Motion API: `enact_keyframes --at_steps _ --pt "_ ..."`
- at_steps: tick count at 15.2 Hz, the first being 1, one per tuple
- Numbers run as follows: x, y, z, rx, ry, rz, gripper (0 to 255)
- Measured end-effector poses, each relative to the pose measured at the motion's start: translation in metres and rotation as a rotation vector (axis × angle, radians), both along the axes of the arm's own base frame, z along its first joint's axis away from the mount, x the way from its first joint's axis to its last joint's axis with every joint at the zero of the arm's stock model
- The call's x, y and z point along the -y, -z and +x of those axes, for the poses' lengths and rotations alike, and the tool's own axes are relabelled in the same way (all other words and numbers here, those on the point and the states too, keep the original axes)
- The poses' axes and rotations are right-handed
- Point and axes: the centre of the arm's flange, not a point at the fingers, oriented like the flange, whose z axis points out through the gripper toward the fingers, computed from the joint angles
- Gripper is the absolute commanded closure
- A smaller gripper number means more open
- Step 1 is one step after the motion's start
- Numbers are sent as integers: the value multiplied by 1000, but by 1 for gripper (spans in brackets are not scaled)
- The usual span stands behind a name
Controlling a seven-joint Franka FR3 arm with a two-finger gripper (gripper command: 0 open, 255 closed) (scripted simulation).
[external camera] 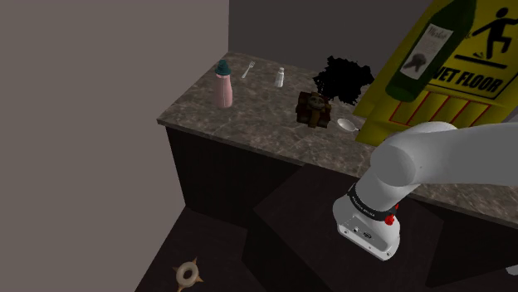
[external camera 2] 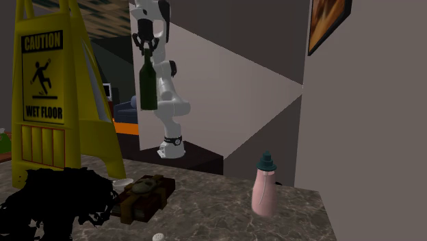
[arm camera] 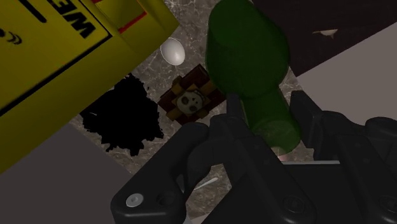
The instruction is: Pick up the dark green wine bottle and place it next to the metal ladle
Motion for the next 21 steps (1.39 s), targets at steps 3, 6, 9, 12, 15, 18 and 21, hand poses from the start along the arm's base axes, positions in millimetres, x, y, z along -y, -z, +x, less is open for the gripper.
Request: enact_keyframes --at_steps 3,6,9,12,15,18,21 --pt "0 17 0 0 0 0 255" --pt "1 32 0 0 0 0 255" --pt "1 47 0 0 0 0 255" --pt "1 64 1 0 0 0 255" --pt "1 80 1 0 0 0 255" --pt "2 96 0 0 0 0 255" --pt "1 112 1 0 0 0 255"
